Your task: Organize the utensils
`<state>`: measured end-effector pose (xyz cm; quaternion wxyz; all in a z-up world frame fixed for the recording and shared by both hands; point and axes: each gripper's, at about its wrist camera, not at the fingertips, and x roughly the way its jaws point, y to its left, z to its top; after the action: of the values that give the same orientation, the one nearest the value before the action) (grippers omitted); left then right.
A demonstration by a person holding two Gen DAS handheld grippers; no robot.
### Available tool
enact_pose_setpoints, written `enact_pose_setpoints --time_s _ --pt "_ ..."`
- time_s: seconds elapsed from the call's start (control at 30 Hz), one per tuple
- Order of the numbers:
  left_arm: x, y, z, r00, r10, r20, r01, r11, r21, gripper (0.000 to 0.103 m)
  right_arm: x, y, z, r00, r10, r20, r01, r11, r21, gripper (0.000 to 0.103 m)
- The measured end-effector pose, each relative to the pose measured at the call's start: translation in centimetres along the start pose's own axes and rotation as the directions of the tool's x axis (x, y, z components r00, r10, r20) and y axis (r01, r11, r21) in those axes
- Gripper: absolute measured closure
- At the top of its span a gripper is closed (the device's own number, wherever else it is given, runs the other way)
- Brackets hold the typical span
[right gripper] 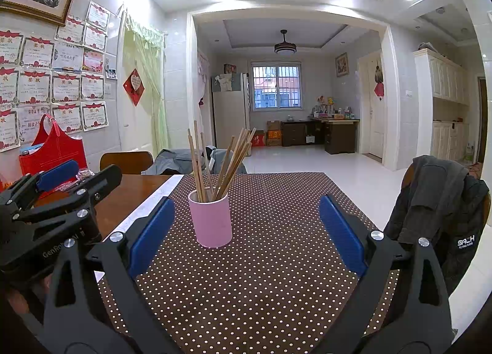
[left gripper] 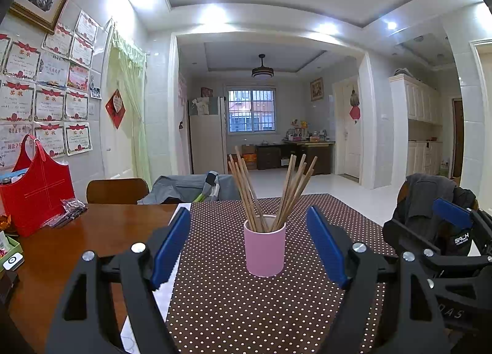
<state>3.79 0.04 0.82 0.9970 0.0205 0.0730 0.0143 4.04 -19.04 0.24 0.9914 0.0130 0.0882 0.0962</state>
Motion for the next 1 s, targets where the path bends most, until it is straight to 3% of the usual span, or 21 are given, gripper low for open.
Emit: enact_pose_setpoints --time_s 1.0 --pt "0.27 0.43 -0.59 1.0 0.002 -0.011 -0.002 1.0 -0.002 0.027 0.58 0.25 -0.4 1.0 -0.003 -0.012 0.003 1.0 0.002 0.01"
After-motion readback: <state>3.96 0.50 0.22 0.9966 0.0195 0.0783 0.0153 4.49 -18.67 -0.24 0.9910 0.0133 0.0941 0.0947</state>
